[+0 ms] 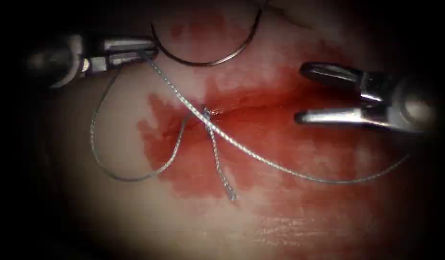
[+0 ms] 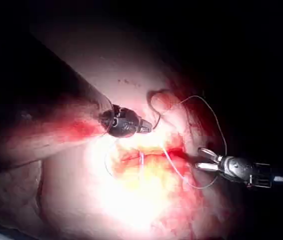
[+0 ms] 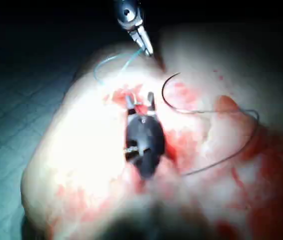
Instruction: Wound Closure
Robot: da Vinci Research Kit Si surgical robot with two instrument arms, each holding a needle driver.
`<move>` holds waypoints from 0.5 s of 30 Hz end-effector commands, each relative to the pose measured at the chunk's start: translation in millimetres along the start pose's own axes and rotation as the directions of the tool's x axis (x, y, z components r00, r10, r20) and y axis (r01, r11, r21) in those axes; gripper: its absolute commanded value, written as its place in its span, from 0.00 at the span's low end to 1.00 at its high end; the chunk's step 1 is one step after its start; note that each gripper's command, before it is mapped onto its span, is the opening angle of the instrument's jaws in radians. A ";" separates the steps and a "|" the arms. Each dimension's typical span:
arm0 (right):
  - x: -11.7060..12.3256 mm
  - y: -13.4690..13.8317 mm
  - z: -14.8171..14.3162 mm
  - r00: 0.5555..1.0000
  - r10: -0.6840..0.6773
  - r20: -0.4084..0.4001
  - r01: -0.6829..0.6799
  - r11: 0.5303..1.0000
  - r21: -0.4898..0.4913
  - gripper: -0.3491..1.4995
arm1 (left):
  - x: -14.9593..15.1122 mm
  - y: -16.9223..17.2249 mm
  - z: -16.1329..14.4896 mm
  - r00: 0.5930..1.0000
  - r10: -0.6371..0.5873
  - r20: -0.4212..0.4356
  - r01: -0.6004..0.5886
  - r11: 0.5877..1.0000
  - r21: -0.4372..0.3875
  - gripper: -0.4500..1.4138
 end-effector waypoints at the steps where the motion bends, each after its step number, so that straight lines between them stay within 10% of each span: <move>1: 0.0 0.0 0.9 1.000 0.000 -0.004 0.000 1.000 0.000 0.47 | -0.1 -0.4 0.8 1.000 0.001 -0.002 -0.001 1.000 0.001 0.05; 15: -0.5 0.9 2.0 1.000 0.000 -0.001 0.000 1.000 -0.016 0.40 | 0.2 -1.0 0.8 1.000 -0.005 -0.028 0.005 1.000 -0.013 0.05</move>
